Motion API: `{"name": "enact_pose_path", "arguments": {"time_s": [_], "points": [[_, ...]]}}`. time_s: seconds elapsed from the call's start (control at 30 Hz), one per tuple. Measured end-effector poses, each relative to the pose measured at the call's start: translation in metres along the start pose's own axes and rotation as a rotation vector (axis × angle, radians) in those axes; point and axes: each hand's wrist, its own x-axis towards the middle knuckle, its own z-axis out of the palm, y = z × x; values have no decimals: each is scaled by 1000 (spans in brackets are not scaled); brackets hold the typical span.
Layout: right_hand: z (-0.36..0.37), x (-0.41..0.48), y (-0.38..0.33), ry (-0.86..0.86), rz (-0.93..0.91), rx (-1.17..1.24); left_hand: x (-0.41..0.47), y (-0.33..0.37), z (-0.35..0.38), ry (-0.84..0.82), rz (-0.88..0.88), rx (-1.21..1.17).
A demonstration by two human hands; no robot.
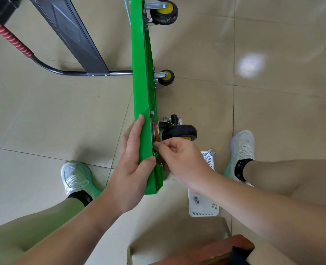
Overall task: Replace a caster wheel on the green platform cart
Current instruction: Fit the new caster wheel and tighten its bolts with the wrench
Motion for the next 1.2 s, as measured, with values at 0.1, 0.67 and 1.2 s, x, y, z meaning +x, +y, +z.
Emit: {"name": "enact_pose_path", "arguments": {"time_s": [0.1, 0.67, 1.2], "points": [[-2, -4, 0, 17, -22, 19, 0, 1, 0, -8, -4, 4], [4, -3, 4, 118, -71, -60, -1, 1, -2, -10, -11, 2], [3, -1, 6, 80, -49, -110, 0, 2, -1, -2, -14, 16]]}}
